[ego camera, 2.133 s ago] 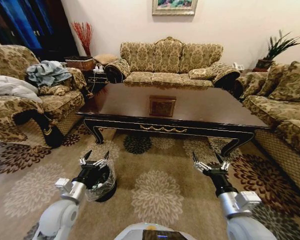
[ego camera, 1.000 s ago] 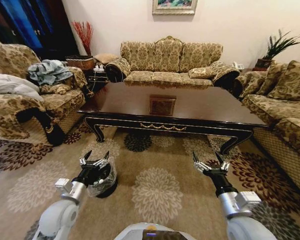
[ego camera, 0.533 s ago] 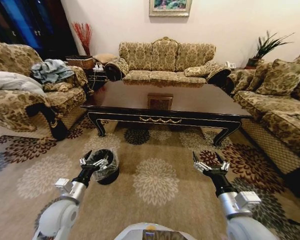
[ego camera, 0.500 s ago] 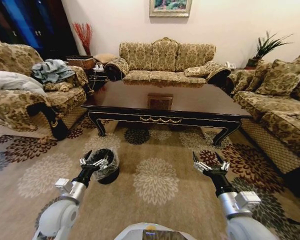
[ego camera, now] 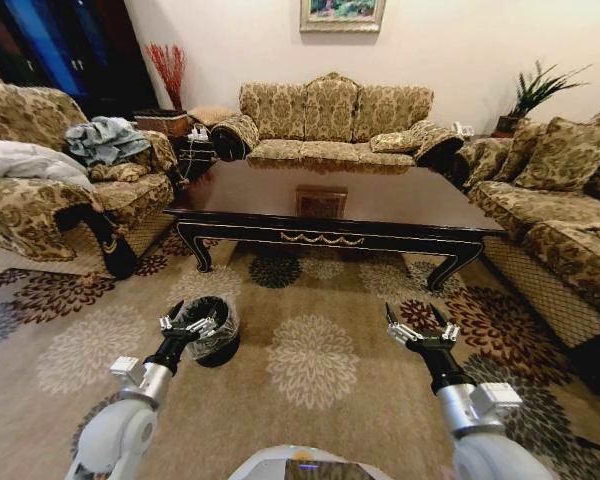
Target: Move to the front of the table and place the trash on the table into the trash bin.
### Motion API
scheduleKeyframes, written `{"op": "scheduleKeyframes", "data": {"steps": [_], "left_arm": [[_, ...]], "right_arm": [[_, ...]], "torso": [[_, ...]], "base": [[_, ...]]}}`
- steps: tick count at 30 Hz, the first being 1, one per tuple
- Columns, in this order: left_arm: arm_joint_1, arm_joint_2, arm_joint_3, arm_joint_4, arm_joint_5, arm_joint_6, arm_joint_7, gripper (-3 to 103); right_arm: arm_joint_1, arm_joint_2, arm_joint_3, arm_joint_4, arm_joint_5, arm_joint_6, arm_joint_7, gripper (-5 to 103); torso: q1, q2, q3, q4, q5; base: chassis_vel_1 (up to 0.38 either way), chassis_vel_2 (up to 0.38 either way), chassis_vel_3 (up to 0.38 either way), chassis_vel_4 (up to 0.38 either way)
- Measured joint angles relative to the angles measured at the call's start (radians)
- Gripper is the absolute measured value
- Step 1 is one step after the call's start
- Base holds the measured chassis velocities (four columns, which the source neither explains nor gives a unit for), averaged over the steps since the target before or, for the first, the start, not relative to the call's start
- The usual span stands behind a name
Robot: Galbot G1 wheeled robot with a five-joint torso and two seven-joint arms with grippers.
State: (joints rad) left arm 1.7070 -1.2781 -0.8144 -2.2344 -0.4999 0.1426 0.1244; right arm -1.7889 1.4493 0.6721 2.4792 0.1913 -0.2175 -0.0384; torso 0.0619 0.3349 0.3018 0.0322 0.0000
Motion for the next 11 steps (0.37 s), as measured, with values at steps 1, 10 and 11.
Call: {"op": "scheduleKeyframes", "data": {"steps": [1, 10, 11], "left_arm": [[0.000, 0.000, 0.000, 0.000, 0.000, 0.000, 0.000, 100], [0.000, 0.000, 0.000, 0.000, 0.000, 0.000, 0.000, 100], [0.000, 0.000, 0.000, 0.000, 0.000, 0.000, 0.000, 100]], "right_arm": [[0.000, 0.000, 0.000, 0.000, 0.000, 0.000, 0.000, 100], [0.000, 0.000, 0.000, 0.000, 0.000, 0.000, 0.000, 100], [0.000, 0.000, 0.000, 0.000, 0.000, 0.000, 0.000, 100]], "torso": [[0.000, 0.000, 0.000, 0.0000, 0.0000], [0.000, 0.000, 0.000, 0.0000, 0.0000], [0.000, 0.000, 0.000, 0.0000, 0.0000]], "base": [[0.000, 0.000, 0.000, 0.000], [0.000, 0.000, 0.000, 0.000], [0.000, 0.000, 0.000, 0.000]]}}
